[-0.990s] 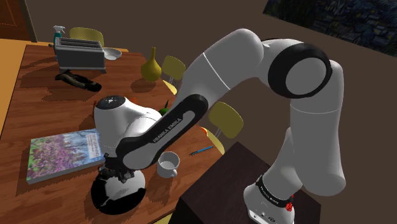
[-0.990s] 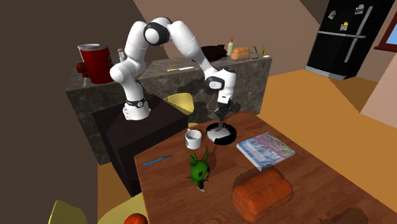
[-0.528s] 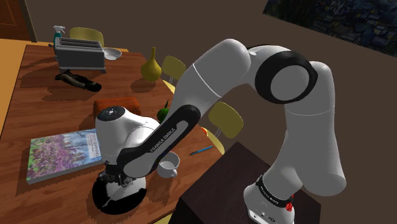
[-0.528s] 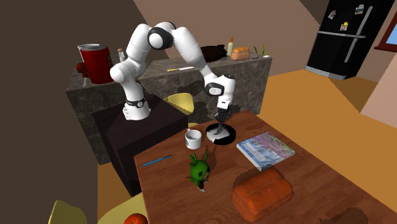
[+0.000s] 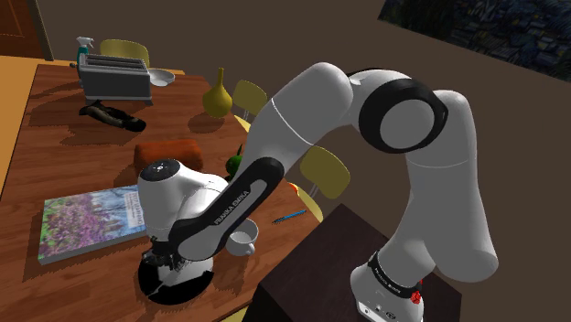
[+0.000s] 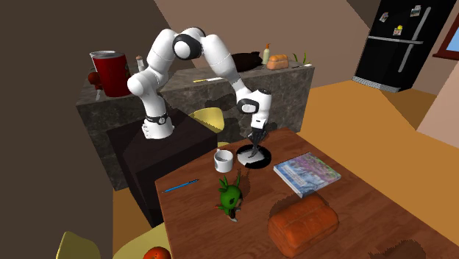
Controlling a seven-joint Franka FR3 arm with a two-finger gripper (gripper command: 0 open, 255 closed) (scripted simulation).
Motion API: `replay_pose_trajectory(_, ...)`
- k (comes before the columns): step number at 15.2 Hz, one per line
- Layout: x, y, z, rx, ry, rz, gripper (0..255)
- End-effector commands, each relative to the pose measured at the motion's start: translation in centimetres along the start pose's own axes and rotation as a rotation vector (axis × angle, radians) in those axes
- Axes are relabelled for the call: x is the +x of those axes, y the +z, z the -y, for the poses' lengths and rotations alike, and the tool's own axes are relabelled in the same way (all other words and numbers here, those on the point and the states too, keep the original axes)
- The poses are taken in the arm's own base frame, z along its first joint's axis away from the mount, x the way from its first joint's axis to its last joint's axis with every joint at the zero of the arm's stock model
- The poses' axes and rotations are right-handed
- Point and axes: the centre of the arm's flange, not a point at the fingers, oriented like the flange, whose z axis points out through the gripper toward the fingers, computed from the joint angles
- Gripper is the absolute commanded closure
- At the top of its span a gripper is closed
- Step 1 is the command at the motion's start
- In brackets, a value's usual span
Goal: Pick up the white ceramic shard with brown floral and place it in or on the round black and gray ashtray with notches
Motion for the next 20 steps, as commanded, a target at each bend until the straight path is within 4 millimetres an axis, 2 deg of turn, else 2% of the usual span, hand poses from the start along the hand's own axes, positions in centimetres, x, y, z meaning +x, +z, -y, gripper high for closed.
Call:
replay_pose_trajectory(1,0.0,0.2,-0.1,-0.003,0.001,0.001,255)
replay_pose_trajectory(2,0.0,0.2,-0.1,-0.003,0.001,0.001,255)
replay_pose_trajectory(3,0.0,0.2,-0.1,-0.003,0.001,0.001,0)
replay_pose_trajectory(8,0.0,0.2,-0.1,-0.003,0.001,0.001,0)
replay_pose_trajectory(12,0.0,-4.8,-0.1,-0.003,0.001,0.001,0)
replay_pose_trajectory(20,0.0,-4.8,-0.1,-0.003,0.001,0.001,0)
